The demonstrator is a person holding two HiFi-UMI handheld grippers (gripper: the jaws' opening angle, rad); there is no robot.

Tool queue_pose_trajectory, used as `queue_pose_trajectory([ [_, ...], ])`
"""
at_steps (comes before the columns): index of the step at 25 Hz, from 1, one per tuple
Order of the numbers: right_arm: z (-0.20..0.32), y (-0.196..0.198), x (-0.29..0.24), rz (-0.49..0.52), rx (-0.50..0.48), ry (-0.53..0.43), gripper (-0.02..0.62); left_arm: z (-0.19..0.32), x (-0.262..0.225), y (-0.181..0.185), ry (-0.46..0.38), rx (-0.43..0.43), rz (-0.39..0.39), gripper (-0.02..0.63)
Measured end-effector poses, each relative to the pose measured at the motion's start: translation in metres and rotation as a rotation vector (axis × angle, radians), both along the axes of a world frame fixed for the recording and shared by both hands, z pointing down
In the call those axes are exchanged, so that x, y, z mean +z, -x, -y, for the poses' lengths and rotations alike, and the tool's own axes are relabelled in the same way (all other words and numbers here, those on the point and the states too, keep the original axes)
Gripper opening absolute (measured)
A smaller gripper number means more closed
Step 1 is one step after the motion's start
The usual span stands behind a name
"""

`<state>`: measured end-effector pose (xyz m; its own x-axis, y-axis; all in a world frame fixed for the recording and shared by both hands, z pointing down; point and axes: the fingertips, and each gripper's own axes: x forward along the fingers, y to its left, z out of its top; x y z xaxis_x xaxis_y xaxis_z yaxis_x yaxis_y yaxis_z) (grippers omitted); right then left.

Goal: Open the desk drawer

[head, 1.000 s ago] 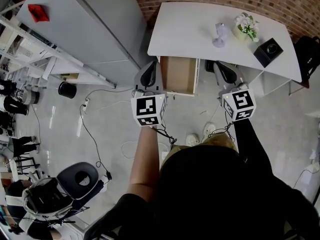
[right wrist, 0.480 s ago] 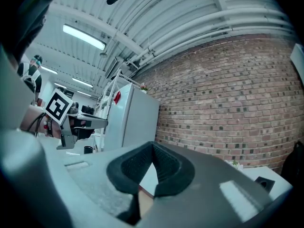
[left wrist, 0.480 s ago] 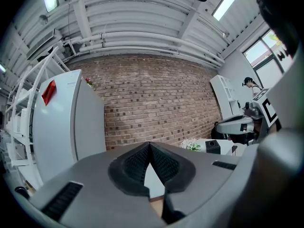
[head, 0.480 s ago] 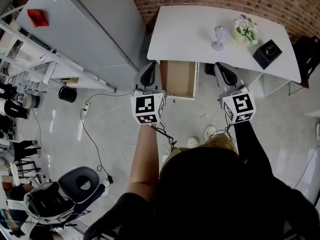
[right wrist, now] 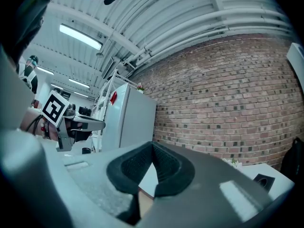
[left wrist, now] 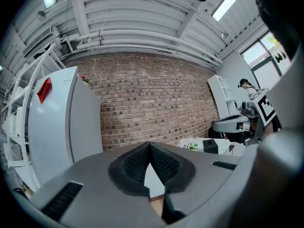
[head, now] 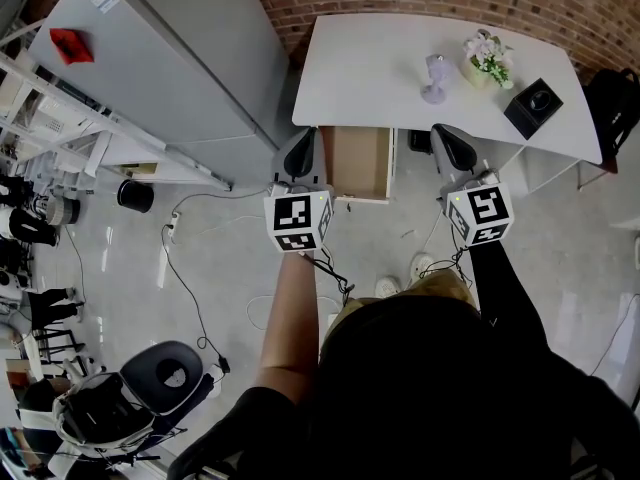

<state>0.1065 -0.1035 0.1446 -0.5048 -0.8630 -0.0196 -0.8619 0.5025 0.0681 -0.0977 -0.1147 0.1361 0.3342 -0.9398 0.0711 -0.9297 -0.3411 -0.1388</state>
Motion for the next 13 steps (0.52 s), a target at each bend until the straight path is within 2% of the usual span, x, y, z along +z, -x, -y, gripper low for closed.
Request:
queue_pose_trajectory([
  [4,0.0032,0.0022,-0.0008,-0.014,-0.008,0.001,0.000,0.0031,-0.0034,-0.0006,-0.010,0.001,0.021,0.009],
  [13,0.0095,0.0074,0.0031,-0.037,-0.024,0.012,0.000,0.0085,0.0019,0.0035,0.005,-0.005,-0.011,0.009],
])
